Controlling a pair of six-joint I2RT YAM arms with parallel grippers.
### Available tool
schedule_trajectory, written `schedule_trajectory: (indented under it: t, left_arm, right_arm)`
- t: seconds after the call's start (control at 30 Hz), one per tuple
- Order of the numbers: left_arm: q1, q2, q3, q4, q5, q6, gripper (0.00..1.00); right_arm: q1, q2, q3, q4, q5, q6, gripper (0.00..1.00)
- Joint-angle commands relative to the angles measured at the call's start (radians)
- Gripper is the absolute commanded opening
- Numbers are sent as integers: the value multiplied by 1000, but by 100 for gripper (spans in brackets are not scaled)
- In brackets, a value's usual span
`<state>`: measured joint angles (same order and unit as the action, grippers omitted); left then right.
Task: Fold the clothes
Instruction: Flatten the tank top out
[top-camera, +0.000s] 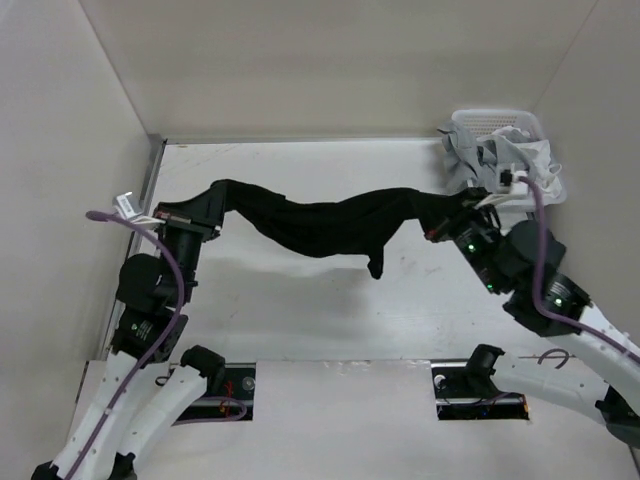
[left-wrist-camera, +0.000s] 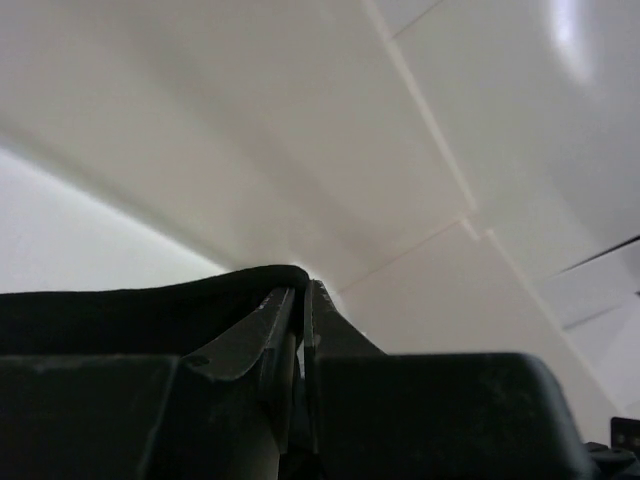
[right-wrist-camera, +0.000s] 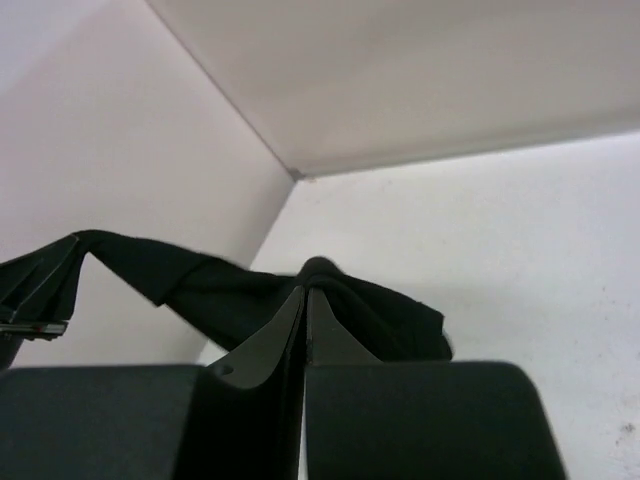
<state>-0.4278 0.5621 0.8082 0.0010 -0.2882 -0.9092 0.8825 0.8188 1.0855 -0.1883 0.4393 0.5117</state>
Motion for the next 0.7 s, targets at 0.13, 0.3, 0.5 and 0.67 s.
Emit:
schedule_trajectory:
  t: [0.13,0.3,0.5,0.67]
  left_arm:
    - [-81,-10,54,-41,-81,53,1]
    - [-95,68,-64,-27,-109,15,3]
    - [30,292,-185,112,-34,-66,3]
    - [143,695,-98,306,20,-117,5]
  right_arm:
    - [54,-9,129,-131,115,-114,2]
    - [-218,138,59,-22,-142,-50,3]
    - [-490,575,112,206,-424,40,3]
    - [-587,1020,529,100,-458,65,5]
